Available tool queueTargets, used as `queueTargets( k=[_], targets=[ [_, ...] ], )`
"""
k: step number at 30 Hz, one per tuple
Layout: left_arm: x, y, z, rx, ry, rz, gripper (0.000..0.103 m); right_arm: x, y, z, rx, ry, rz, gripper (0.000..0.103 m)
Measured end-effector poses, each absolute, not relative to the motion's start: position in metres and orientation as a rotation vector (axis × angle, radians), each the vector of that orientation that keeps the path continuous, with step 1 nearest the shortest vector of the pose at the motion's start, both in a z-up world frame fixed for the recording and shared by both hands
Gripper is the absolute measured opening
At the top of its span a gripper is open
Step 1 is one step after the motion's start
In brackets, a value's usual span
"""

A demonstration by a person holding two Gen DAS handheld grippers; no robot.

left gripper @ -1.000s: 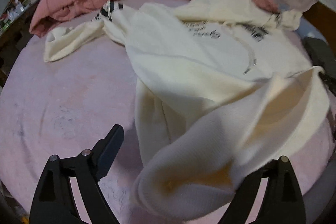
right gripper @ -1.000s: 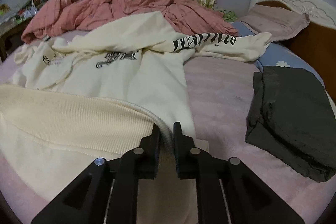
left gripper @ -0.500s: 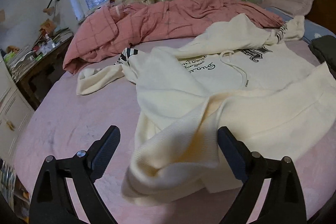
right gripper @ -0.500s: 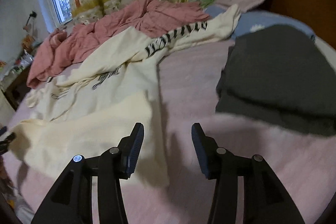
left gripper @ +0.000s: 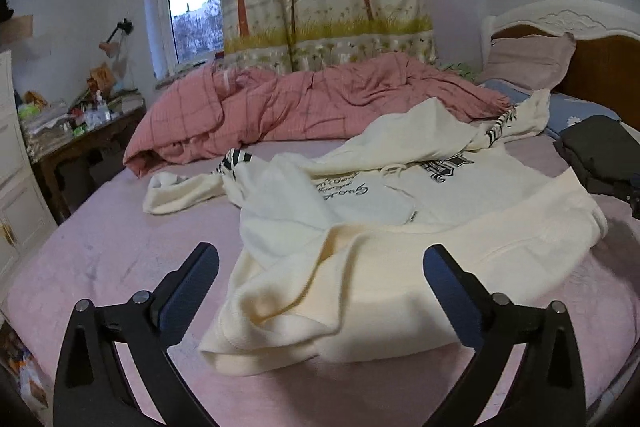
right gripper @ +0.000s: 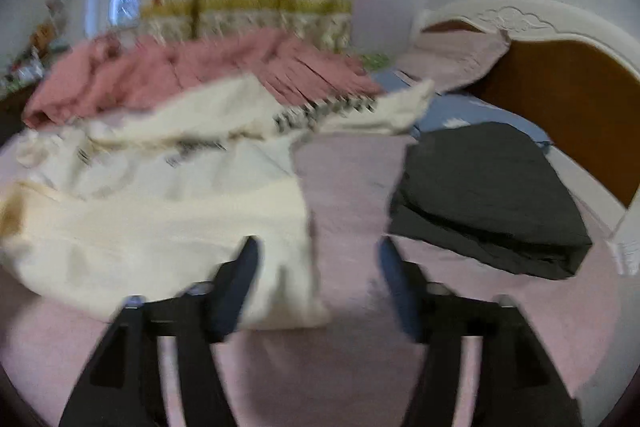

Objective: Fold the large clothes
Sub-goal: 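Open both grippers to release the hem and withdraw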

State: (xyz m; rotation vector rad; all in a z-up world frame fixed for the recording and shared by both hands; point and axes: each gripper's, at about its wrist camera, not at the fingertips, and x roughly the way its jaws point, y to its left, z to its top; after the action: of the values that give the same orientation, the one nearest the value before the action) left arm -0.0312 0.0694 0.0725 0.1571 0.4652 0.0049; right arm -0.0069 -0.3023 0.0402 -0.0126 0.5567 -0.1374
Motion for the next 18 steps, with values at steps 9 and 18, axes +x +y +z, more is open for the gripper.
queueTargets(
  k=[9,18],
  targets=[
    [-0.052,0.068,0.068,0.147,0.413,0.012,0.103,-0.005,-0.301,0.029,-0.031,0.592,-0.118,0.076],
    [-0.071,0.077,0.029,0.108,0.46,0.079,0.103,-0.007,-0.293,0.035,-0.048,0.517,-0.197,0.086]
  ],
)
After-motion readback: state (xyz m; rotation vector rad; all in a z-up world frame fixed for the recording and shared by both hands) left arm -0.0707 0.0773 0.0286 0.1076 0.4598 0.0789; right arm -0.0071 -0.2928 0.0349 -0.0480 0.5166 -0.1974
